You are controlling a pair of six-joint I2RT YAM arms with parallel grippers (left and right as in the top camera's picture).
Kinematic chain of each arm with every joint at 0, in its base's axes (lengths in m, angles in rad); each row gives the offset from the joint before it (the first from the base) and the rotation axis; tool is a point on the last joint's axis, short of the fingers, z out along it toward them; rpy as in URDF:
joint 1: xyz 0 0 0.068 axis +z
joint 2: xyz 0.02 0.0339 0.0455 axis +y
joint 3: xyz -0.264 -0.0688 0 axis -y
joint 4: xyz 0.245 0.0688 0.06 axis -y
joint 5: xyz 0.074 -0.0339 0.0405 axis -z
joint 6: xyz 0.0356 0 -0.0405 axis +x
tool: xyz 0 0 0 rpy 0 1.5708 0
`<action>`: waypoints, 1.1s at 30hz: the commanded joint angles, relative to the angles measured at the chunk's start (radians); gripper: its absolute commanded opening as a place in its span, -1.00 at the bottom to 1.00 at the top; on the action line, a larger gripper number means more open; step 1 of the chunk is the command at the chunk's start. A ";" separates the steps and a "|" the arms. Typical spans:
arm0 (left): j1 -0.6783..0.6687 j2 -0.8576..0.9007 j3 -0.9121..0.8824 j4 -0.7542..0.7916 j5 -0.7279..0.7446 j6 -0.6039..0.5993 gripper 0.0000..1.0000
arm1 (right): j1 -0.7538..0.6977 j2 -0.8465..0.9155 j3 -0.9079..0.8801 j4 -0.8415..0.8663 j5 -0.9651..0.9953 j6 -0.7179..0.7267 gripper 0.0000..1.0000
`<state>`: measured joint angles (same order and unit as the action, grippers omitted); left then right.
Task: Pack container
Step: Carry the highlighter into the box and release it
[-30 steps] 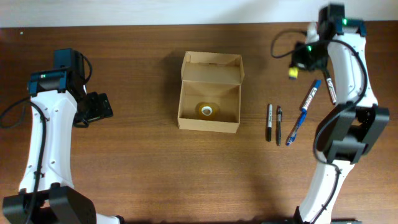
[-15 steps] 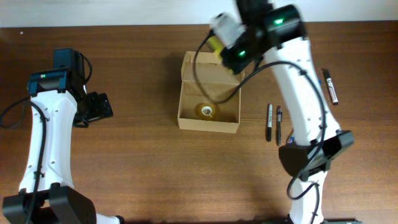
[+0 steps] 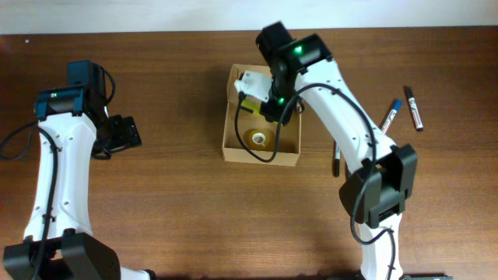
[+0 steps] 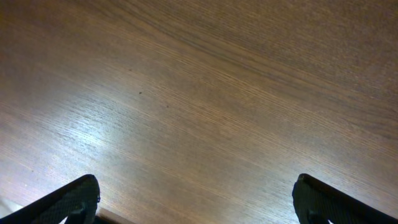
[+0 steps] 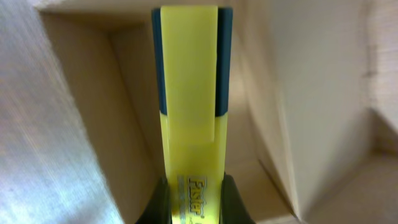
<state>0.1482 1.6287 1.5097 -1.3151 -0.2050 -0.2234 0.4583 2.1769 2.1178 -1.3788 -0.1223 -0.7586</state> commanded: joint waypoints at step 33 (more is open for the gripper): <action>0.005 -0.026 -0.002 0.002 0.007 0.016 1.00 | 0.078 -0.245 -0.146 0.175 0.288 0.299 -0.12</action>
<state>0.1482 1.6287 1.5097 -1.3151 -0.2050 -0.2234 0.5339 2.0834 1.9236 -1.2003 0.0601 -0.5522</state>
